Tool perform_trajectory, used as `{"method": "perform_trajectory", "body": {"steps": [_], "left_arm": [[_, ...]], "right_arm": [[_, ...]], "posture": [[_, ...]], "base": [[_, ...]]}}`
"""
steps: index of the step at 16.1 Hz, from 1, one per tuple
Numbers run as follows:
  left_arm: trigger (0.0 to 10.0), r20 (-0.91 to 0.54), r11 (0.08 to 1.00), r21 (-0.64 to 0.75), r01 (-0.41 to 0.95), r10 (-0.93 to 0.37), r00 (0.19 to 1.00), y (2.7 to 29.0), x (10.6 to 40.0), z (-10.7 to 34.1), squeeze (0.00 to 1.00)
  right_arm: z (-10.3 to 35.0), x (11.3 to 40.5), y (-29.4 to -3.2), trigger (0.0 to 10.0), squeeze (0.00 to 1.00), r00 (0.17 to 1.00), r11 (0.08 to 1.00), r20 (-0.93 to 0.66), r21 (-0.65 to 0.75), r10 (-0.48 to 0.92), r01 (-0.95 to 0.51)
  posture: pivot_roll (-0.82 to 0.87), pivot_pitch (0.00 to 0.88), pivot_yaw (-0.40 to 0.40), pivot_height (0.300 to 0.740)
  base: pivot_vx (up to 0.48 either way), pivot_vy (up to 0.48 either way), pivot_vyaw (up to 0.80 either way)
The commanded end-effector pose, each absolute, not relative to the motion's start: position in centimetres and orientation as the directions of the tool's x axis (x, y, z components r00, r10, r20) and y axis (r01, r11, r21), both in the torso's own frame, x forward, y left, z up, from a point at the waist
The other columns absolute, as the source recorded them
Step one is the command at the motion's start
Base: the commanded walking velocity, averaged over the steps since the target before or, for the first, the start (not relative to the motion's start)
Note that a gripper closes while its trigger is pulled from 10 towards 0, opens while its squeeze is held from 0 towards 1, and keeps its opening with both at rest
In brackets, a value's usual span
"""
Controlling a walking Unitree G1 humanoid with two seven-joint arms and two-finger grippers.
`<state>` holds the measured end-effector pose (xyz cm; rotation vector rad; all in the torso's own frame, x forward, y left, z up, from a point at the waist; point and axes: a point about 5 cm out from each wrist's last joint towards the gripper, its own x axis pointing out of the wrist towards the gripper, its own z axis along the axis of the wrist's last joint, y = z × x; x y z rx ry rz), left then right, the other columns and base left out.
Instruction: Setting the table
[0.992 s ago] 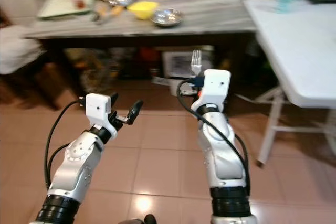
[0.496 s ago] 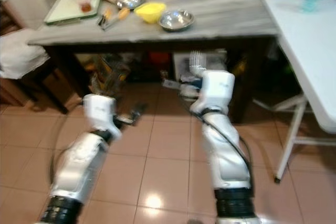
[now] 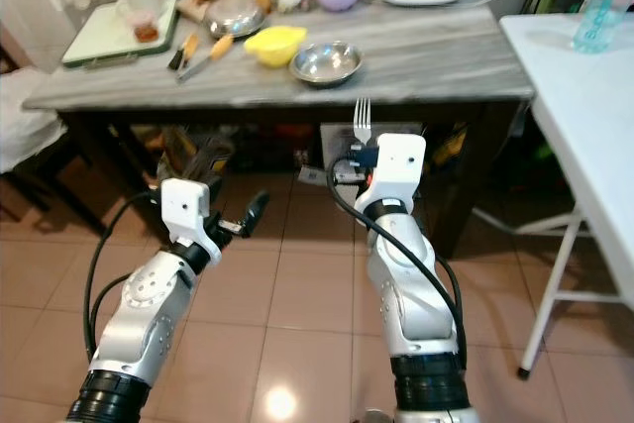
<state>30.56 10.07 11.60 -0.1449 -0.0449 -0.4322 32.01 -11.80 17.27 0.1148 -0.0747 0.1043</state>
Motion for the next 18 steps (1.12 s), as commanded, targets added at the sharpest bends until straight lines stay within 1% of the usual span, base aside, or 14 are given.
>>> {"method": "perform_trajectory", "body": {"steps": [1,12,17,18], "left_arm": [[10.0,0.078,0.892,-0.111,0.438,-0.432,0.899,10.13,30.51,11.81,0.0],[10.0,0.076,0.878,-0.12,0.463,-0.457,0.886,9.46,30.39,11.66,0.0],[10.0,0.074,0.878,-0.122,0.464,-0.458,0.886,9.41,30.39,11.64,0.0],[10.0,0.073,0.876,-0.122,0.466,-0.46,0.885,9.35,30.36,11.61,0.0]], "right_arm": [[17.7,32.03,-11.78,10.0,0.0,0.991,0.986,0.094,0.127,0.099,-0.11],[17.72,32.18,-11.77,10.0,0.0,0.991,0.986,0.089,0.128,0.1,-0.11],[17.7,32.21,-11.71,10.0,0.0,0.991,0.986,0.085,0.126,0.101,-0.111],[17.69,32.21,-11.71,10.0,0.0,0.991,0.986,0.084,0.127,0.101,-0.111]], "posture": [[-0.05,0.085,0.08,0.74],[-0.06,0.084,0.079,0.74],[-0.06,0.084,0.076,0.74],[-0.06,0.084,0.076,0.74]], "base": [[0.405,0.0,0.0],[0.406,0.0,0.0],[0.406,0.0,-0.49],[0.409,0.0,0.0]]}}
